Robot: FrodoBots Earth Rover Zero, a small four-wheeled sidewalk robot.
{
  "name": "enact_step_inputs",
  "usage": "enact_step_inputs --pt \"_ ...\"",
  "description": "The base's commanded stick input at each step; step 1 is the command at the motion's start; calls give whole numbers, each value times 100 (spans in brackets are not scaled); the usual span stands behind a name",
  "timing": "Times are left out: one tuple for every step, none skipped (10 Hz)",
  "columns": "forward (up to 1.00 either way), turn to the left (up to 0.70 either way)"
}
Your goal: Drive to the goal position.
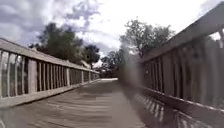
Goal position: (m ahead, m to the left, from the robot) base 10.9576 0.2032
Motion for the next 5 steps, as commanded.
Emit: enact_step_inputs --pt "69 1" --pt "69 1" --pt "69 1" --pt "69 1" --pt "69 1"
